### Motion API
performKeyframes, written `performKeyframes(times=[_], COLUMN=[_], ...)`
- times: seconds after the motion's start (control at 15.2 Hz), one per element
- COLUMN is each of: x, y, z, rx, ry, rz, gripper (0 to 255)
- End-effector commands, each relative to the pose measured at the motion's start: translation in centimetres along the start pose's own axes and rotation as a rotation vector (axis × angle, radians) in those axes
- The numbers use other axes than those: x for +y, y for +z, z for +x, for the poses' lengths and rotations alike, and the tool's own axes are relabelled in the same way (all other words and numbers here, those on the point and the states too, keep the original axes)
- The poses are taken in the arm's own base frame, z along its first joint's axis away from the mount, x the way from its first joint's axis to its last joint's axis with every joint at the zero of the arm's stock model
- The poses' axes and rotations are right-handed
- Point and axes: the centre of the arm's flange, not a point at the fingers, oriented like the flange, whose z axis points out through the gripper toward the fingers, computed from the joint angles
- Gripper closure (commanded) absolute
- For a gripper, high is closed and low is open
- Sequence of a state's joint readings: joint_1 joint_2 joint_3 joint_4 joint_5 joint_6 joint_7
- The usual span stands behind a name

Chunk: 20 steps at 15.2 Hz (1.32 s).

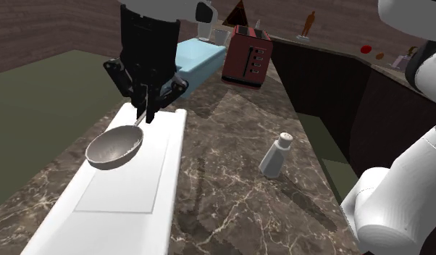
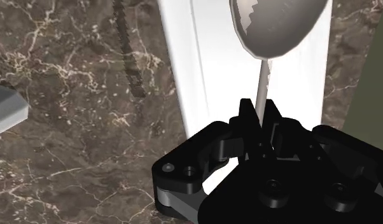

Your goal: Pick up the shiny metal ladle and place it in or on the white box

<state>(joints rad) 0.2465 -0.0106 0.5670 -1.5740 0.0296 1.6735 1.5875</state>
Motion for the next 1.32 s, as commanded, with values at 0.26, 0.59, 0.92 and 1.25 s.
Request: performKeyframes(times=[0.26,0.59,0.92,1.25], x=[0.0,0.0,0.0,0.0], y=[0.2,0.2,-3.7,-4.8], z=[0.0,0.0,0.0,0.0], rx=[0.000,0.000,0.000,0.000], ry=[0.000,0.000,0.000,0.000], rz=[0.000,0.000,0.000,0.000], gripper=[255,0,0,0])
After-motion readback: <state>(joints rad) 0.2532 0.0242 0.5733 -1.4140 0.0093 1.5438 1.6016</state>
